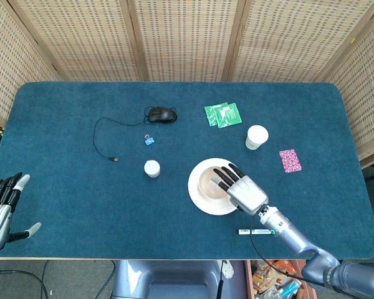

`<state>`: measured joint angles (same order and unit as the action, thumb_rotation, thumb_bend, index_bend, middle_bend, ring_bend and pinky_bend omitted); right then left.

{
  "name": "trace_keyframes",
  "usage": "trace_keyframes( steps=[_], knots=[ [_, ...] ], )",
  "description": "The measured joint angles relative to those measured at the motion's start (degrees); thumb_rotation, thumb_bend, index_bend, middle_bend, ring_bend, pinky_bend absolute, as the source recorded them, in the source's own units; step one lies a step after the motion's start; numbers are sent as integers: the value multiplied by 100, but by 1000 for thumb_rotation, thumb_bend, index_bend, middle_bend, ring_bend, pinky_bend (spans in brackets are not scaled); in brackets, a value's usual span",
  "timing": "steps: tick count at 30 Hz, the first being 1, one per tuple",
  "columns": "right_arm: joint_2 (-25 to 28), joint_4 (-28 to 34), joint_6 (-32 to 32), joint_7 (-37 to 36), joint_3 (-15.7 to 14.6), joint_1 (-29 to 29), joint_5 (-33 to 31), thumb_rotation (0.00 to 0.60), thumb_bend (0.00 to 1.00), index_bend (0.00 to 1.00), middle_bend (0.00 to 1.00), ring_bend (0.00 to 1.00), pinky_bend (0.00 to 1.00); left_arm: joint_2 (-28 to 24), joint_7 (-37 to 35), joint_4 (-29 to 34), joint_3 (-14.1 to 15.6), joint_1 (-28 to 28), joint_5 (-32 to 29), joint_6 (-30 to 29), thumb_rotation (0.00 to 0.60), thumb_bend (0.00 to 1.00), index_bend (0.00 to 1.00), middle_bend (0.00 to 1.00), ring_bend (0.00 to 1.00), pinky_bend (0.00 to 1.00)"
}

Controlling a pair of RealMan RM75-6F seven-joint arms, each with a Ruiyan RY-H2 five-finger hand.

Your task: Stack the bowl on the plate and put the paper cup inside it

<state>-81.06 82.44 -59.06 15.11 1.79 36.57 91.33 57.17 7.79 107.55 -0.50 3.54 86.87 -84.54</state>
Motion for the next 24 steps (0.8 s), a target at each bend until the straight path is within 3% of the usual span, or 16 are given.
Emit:
trace_keyframes(
  steps=[6,13,17,24],
  knots=[
    [522,483,-299,-31,32,-88,92,600,374,74,0,0,0,29,36,-3,-10,18,-18,18,600,0,0,0,0,0],
    [885,603,-202,-152,612,105,-447,600,289,96,0,0,0,93,138,-20,-44,48,-42,23,600,0,0,0,0,0],
    [842,209,115,-238,965,381,-972,600,289,147,0,0,0,111,175,-12,-68,69,-49,20,600,0,0,0,0,0],
    [335,-903,749,-297,1193,785,-1559,600,293,254,0,0,0,140,253,-20,-130,148,-229,152,600,0,0,0,0,0]
  ],
)
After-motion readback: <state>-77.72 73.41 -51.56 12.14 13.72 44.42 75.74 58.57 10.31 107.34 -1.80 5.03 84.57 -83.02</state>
